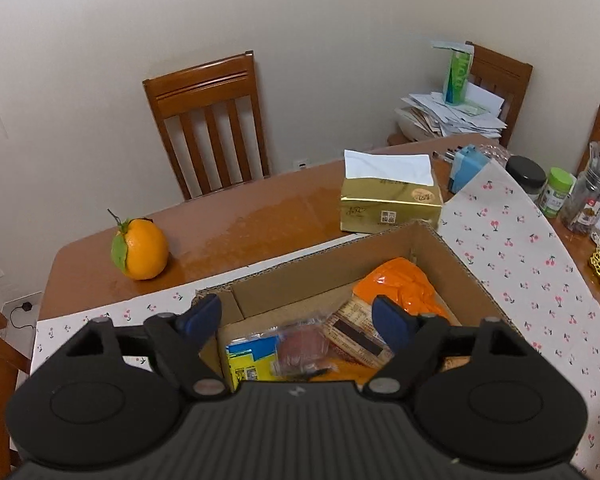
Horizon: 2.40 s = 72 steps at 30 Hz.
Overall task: Organize snacks
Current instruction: 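Move both tools back toward the white-blue pouch and dark bag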
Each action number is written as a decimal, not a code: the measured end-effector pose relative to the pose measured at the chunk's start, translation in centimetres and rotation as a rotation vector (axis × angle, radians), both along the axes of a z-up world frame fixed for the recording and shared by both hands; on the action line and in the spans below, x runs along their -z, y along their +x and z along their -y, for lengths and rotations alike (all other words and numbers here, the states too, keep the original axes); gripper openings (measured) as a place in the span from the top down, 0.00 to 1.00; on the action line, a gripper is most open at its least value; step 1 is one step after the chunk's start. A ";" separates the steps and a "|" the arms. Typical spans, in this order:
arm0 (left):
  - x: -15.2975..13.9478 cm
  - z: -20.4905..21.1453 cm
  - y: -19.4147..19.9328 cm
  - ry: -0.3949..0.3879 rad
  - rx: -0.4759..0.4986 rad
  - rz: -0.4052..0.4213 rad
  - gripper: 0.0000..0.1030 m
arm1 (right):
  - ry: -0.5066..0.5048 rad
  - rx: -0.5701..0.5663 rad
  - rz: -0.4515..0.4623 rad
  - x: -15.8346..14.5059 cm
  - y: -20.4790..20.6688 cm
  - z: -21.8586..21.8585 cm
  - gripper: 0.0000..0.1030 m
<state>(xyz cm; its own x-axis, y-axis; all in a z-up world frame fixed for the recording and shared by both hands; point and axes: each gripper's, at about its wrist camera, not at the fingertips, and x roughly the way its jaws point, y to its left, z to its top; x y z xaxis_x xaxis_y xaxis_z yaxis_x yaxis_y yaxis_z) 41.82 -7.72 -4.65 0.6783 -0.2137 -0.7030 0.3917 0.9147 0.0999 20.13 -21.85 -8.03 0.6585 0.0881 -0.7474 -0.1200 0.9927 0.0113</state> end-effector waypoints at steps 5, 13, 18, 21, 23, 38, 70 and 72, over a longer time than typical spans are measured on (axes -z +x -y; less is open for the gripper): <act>-0.2 -1.3 -1.6 -0.011 0.000 -0.007 0.16 | 0.007 0.006 -0.010 0.6 -0.1 0.4 0.00; -1.1 -3.8 -5.7 -0.012 -0.030 0.040 0.13 | 0.015 -0.008 -0.050 2.2 0.1 0.0 0.00; -0.7 -6.1 -9.3 -0.049 -0.081 0.044 0.10 | 0.051 -0.023 -0.090 3.7 0.0 -0.3 0.00; 0.1 -7.5 -11.4 -0.068 -0.113 0.022 0.10 | 0.085 -0.029 -0.121 5.0 -0.1 -0.4 0.00; 0.9 -8.2 -12.6 -0.065 -0.128 0.000 0.10 | 0.101 -0.028 -0.143 6.0 -0.2 -0.6 0.00; 5.0 -11.0 -18.9 -0.084 -0.122 -0.097 0.10 | 0.112 -0.053 -0.213 9.1 0.2 -3.3 0.00; 11.6 -5.3 -18.1 -0.023 0.260 -0.312 0.10 | 0.051 -0.040 -0.230 7.7 -4.1 -3.5 0.00; 11.8 -4.9 -18.2 -0.024 0.301 -0.326 0.10 | 0.048 -0.017 -0.231 7.7 -4.6 -2.6 0.00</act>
